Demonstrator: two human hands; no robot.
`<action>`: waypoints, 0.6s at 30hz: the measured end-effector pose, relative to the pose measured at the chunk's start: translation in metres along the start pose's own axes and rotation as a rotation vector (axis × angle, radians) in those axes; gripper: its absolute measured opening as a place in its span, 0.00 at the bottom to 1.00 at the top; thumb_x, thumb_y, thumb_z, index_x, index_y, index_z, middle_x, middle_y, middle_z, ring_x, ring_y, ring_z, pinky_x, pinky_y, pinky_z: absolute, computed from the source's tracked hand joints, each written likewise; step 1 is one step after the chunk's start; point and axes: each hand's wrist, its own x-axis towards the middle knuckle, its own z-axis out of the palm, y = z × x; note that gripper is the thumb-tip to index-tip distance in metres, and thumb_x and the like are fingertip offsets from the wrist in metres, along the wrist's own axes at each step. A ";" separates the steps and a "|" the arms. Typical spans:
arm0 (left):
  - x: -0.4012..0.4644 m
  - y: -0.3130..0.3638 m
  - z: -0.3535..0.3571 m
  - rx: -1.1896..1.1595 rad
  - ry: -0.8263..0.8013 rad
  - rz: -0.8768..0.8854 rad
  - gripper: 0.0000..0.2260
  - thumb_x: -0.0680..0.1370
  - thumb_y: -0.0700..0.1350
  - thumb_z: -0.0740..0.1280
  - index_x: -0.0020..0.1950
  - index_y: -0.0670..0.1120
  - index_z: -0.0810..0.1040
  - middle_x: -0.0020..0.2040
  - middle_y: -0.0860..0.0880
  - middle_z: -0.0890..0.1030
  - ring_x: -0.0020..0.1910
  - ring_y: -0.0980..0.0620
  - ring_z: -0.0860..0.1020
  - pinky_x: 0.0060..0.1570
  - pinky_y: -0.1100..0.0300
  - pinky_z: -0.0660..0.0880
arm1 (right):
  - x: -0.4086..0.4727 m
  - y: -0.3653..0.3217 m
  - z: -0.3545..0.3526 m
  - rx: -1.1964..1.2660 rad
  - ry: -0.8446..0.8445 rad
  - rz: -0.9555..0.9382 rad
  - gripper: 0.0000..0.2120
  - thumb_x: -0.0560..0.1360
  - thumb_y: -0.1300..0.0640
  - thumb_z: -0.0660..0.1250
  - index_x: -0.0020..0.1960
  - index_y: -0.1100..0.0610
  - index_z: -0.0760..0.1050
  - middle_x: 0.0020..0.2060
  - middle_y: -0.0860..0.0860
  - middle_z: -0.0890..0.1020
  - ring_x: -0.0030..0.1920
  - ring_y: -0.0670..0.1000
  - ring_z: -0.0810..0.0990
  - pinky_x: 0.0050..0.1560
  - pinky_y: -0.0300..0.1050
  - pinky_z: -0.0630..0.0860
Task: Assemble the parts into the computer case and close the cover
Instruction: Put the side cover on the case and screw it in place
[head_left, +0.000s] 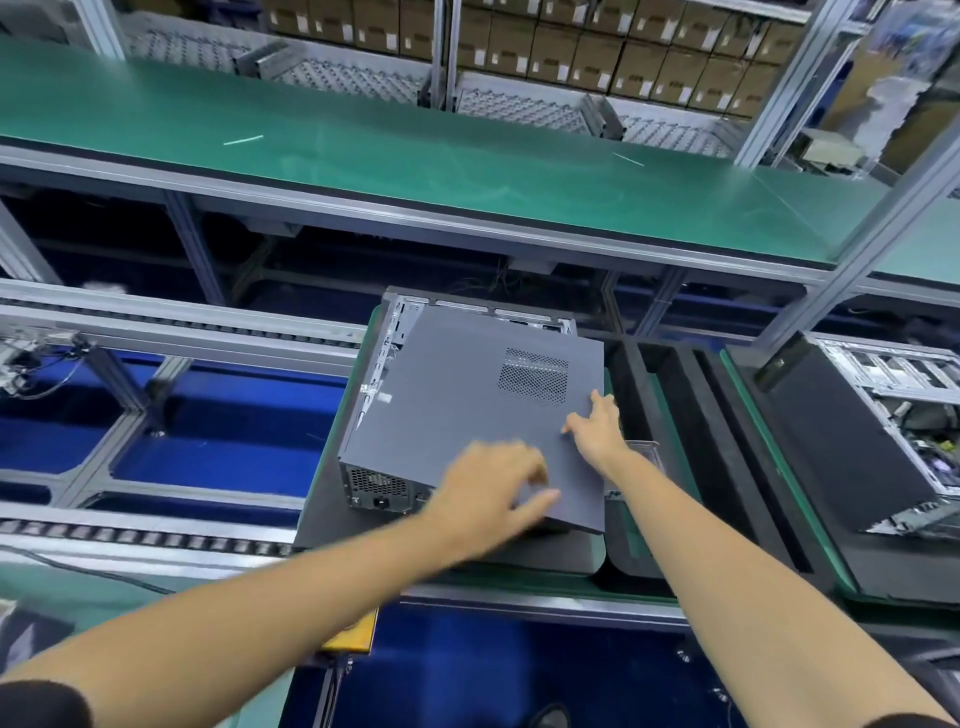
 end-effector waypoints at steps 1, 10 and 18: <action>0.003 -0.027 -0.016 0.133 0.027 0.114 0.20 0.78 0.69 0.60 0.62 0.58 0.74 0.64 0.50 0.77 0.68 0.52 0.72 0.67 0.45 0.71 | 0.000 0.001 0.005 -0.033 0.023 -0.009 0.38 0.80 0.61 0.64 0.84 0.58 0.48 0.84 0.55 0.43 0.82 0.56 0.51 0.76 0.53 0.58; -0.033 -0.134 -0.018 0.507 -0.415 0.213 0.60 0.65 0.27 0.74 0.81 0.63 0.42 0.83 0.41 0.42 0.80 0.35 0.40 0.74 0.32 0.49 | 0.000 0.014 0.019 -0.069 0.249 -0.113 0.36 0.80 0.55 0.66 0.84 0.54 0.53 0.80 0.53 0.59 0.72 0.59 0.72 0.65 0.58 0.72; -0.033 -0.127 -0.027 0.569 -0.477 0.592 0.41 0.79 0.29 0.62 0.83 0.48 0.41 0.82 0.39 0.49 0.79 0.29 0.47 0.73 0.30 0.56 | -0.002 0.021 0.014 0.405 0.280 -0.130 0.40 0.76 0.72 0.66 0.83 0.51 0.56 0.75 0.53 0.71 0.68 0.52 0.76 0.67 0.58 0.77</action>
